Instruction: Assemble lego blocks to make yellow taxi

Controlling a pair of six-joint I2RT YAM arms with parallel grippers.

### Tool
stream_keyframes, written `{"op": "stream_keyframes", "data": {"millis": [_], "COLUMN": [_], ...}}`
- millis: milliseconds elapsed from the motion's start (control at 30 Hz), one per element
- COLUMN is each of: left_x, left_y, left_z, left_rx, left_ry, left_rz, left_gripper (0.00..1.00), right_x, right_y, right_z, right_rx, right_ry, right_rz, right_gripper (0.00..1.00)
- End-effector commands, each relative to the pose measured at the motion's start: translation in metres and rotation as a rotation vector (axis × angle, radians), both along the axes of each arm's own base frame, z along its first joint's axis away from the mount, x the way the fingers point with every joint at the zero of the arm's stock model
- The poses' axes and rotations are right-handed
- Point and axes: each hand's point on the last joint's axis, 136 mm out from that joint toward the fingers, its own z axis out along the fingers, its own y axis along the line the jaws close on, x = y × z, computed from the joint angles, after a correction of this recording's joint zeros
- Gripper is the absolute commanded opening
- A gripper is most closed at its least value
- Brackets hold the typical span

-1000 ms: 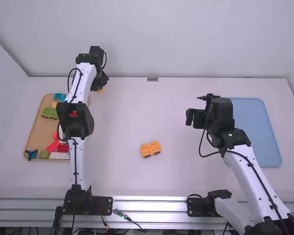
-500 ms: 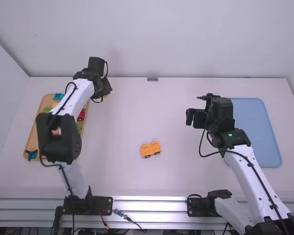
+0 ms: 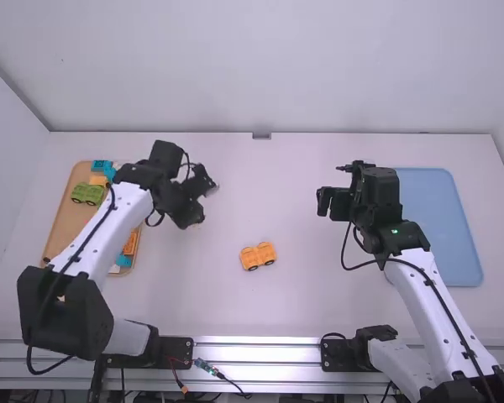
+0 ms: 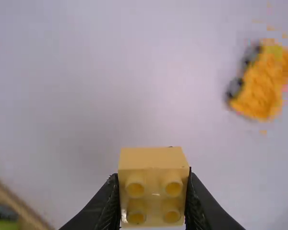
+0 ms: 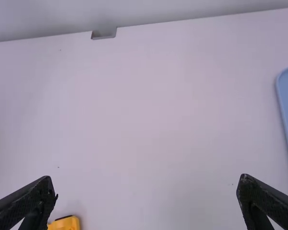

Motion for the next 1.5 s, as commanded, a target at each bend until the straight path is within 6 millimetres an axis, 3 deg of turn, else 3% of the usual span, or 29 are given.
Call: {"op": "stream_keyframes", "data": {"millis": [0,67,367,867,1067,1267,1467], "left_x": [-0.025,-0.038,-0.059,-0.044,-0.039,-0.036,-0.037], "left_y": [-0.012,-0.016,-0.022,-0.043,-0.048,-0.045,-0.045], "left_z": [-0.01,-0.029,-0.072,-0.113,-0.123,-0.135,-0.134], "left_rx": [0.054,0.077,0.054,-0.002,0.051,0.108,0.1], "left_ry": [-0.073,-0.079,-0.096,-0.026,0.02,0.04,0.045], "left_rz": [-0.398,-0.549,-0.756,-0.67,-0.633,-0.593,-0.59], "left_gripper": [0.02,0.02,0.02,0.01,0.02,0.08,0.32], "right_x": [0.003,0.003,0.0,-0.005,-0.008,-0.018,-0.037], "right_y": [0.002,0.002,0.002,0.024,0.036,0.055,0.072], "right_z": [0.019,0.019,0.014,0.017,0.005,-0.012,-0.028], "right_rx": [-0.004,-0.011,-0.029,-0.026,-0.058,-0.077,-0.067], "right_ry": [-0.049,-0.049,-0.031,-0.066,-0.123,-0.199,-0.243], "right_rz": [0.017,0.023,0.036,0.21,0.343,0.526,0.692], "right_gripper": [1.0,1.0,1.0,1.0,1.0,1.0,1.0]}}
